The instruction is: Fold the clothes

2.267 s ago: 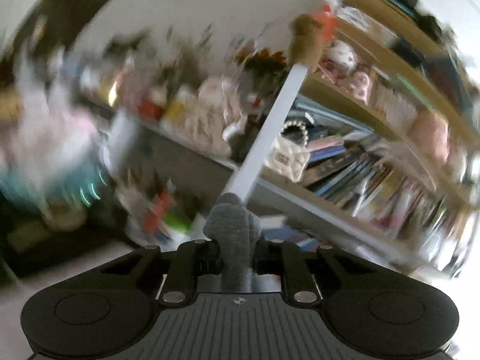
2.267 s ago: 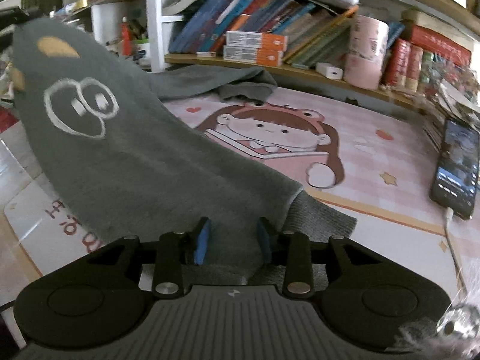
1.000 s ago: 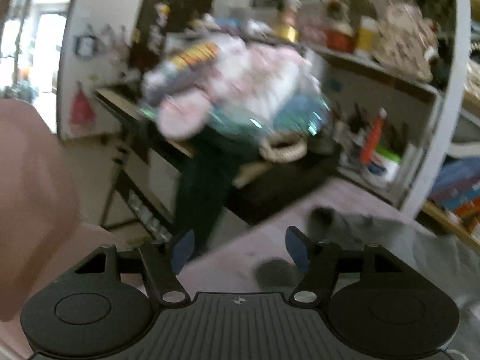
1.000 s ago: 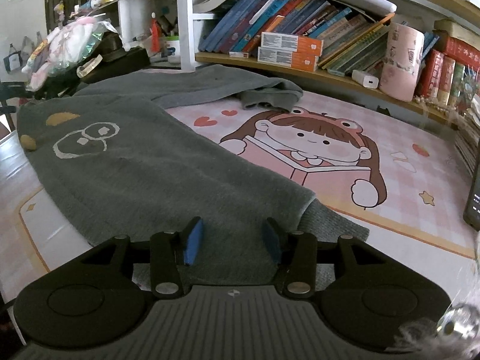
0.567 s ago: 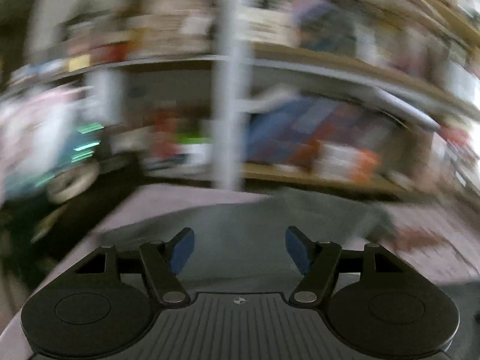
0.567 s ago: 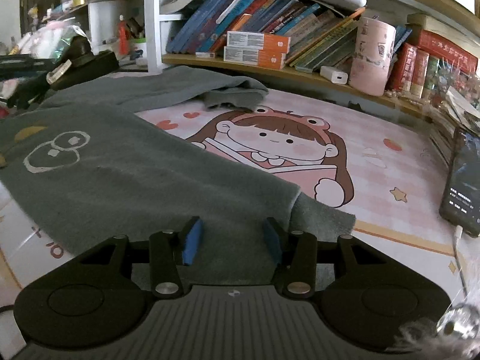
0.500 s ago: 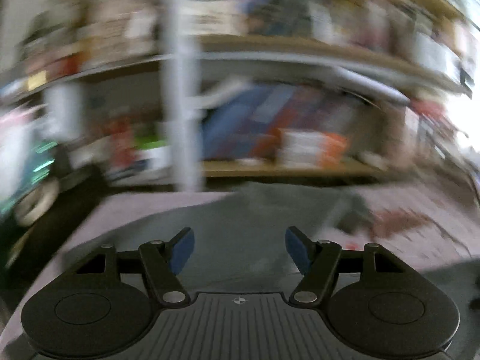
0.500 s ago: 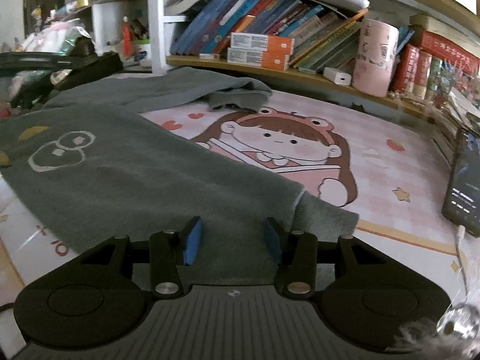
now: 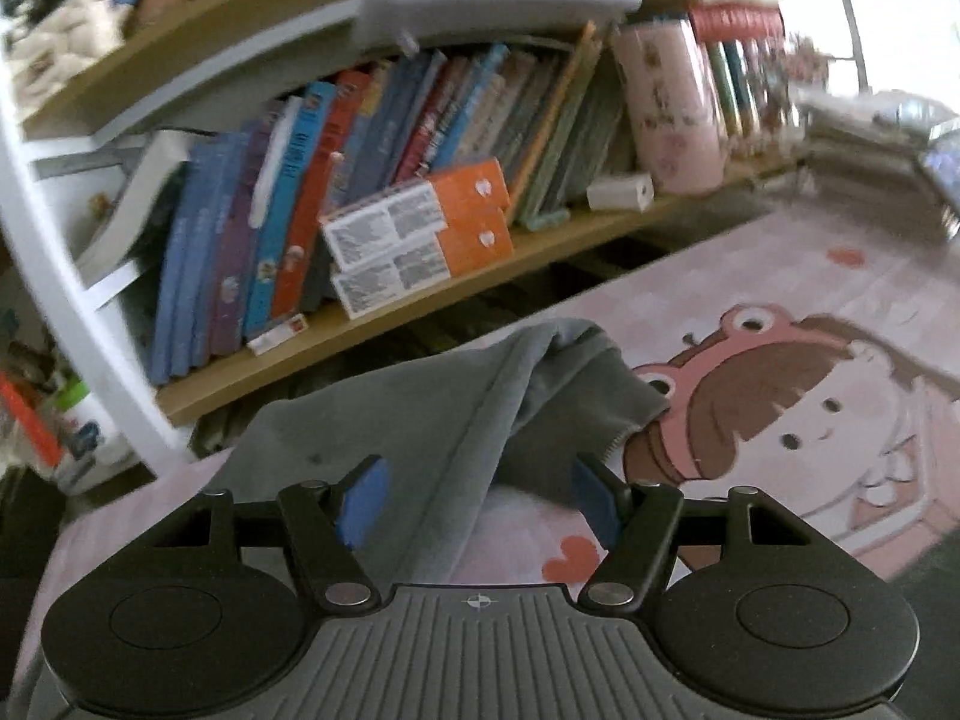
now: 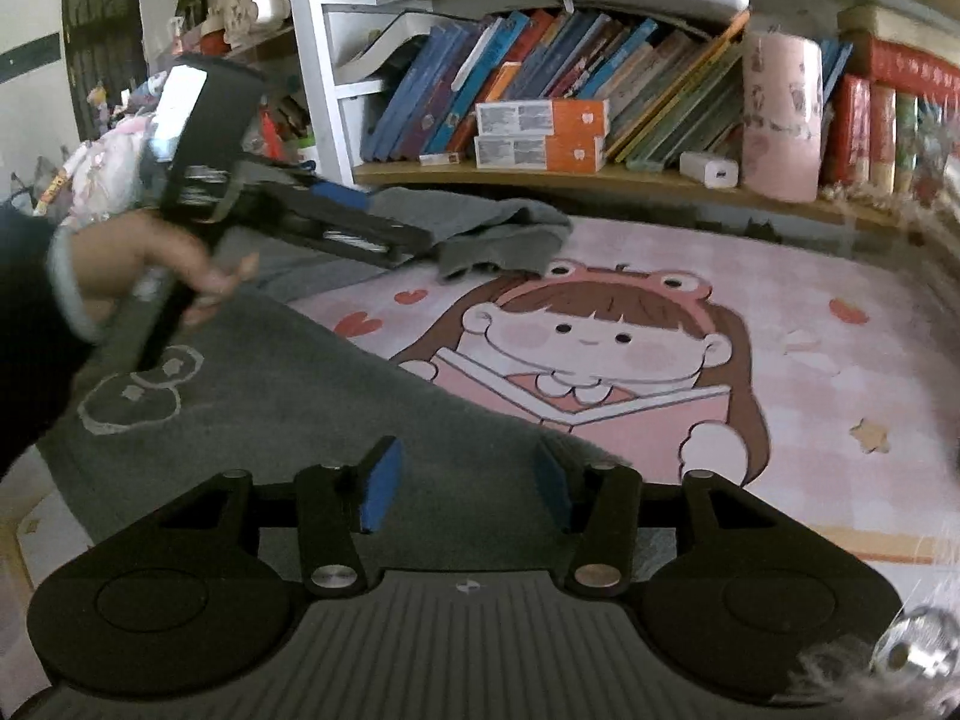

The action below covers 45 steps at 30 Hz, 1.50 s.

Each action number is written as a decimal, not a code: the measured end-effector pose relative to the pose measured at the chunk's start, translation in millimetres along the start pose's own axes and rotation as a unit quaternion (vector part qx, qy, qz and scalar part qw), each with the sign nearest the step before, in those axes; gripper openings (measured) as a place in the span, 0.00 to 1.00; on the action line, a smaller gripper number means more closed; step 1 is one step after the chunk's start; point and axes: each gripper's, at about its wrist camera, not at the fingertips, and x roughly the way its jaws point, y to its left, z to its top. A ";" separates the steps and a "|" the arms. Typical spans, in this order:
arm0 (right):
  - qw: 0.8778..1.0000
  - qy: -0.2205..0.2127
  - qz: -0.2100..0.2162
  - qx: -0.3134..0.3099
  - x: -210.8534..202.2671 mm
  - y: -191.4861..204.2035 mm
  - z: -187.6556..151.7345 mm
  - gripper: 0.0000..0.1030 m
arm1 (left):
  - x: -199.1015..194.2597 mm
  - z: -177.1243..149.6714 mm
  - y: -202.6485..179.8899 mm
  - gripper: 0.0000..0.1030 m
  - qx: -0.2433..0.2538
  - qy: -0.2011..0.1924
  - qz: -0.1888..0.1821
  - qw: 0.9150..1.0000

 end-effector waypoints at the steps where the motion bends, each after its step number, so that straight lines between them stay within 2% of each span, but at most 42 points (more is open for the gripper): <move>1: 1.000 0.001 0.003 0.003 1.4 -1.4 -1.3 0.47 | 8.6 3.2 -3.9 0.67 0.011 0.006 0.005 1.000; 6: 1.000 0.000 0.017 0.017 1.2 -6.2 -2.3 0.49 | 46.6 17.2 -19.1 0.67 0.049 0.020 0.044 0.998; 10: 1.000 0.002 0.022 0.022 1.6 -8.2 -2.5 0.52 | 68.1 26.2 -20.6 0.67 0.042 0.016 0.068 0.997; 11: 0.999 0.002 0.024 0.025 1.6 -9.2 -2.6 0.52 | 72.0 27.4 -19.0 0.55 0.030 0.013 0.068 0.997; 12: 0.999 0.001 0.026 0.029 1.5 -10.3 -2.6 0.52 | 76.1 28.2 -15.5 0.20 0.011 0.013 0.057 0.998; 13: 0.999 0.001 0.028 0.032 1.4 -11.3 -2.7 0.53 | 80.9 28.4 -11.0 0.09 -0.013 0.021 0.047 0.999; 18: 0.999 0.000 0.032 0.038 0.7 -13.2 -3.0 0.52 | 82.4 26.8 3.7 0.05 -0.074 0.018 0.023 0.997; 21: 0.999 -0.001 0.032 0.038 0.9 -13.3 -2.6 0.52 | 66.3 27.0 8.9 0.04 -0.105 -0.002 -0.011 0.994; 23: 0.999 -0.001 0.032 0.038 1.1 -13.4 -2.6 0.53 | 39.5 27.6 10.2 0.04 -0.128 -0.040 -0.056 0.989; 25: 0.999 -0.001 0.030 0.041 1.1 -13.9 -2.3 0.56 | 1.2 22.4 13.6 0.04 -0.145 -0.099 -0.125 0.976; 26: 0.999 -0.001 0.029 0.042 1.2 -14.3 -2.3 0.57 | -16.1 18.9 13.4 0.04 -0.142 -0.125 -0.160 0.969; 28: 0.999 -0.001 0.029 0.044 1.2 -15.7 -2.0 0.58 | -36.3 13.3 2.7 0.12 -0.101 -0.131 -0.216 0.962; 30: 0.999 -0.002 0.028 0.043 0.9 -15.0 -1.8 0.58 | -31.0 3.9 -16.1 0.24 -0.048 -0.072 -0.215 0.973; 32: 0.999 -0.004 0.027 0.042 0.0 -13.8 -2.1 0.58 | -26.4 -5.9 -34.1 0.28 0.004 -0.018 -0.211 0.977; 33: 0.999 -0.005 0.027 0.043 -0.5 -14.2 -2.1 0.58 | -27.1 -12.2 -39.0 0.34 0.023 -0.012 -0.199 0.980; 34: 0.999 -0.005 0.027 0.043 -0.5 -14.3 -2.1 0.58 | -28.9 -16.1 -40.6 0.39 0.031 -0.011 -0.188 0.982; 35: 0.999 -0.005 0.027 0.043 -0.6 -14.3 -2.1 0.58 | -30.7 -19.6 -41.3 0.49 0.038 -0.011 -0.176 0.984; 36: 0.999 -0.005 0.027 0.044 -0.6 -14.2 -2.1 0.59 | -32.4 -21.2 -39.2 0.54 0.041 -0.014 -0.162 0.986; 40: 0.999 -0.004 0.027 0.039 -0.2 -13.4 -1.5 0.61 | -40.3 -17.0 -38.4 0.56 0.055 -0.033 -0.132 0.989; 43: 0.999 -0.004 0.028 0.040 -0.5 -13.9 -1.6 0.61 | -51.5 -7.8 -51.0 0.59 0.107 -0.068 -0.120 0.985; 45: 0.999 -0.004 0.028 0.040 -0.2 -13.7 -1.5 0.61 | -59.2 1.2 -67.1 0.60 0.158 -0.092 -0.124 0.975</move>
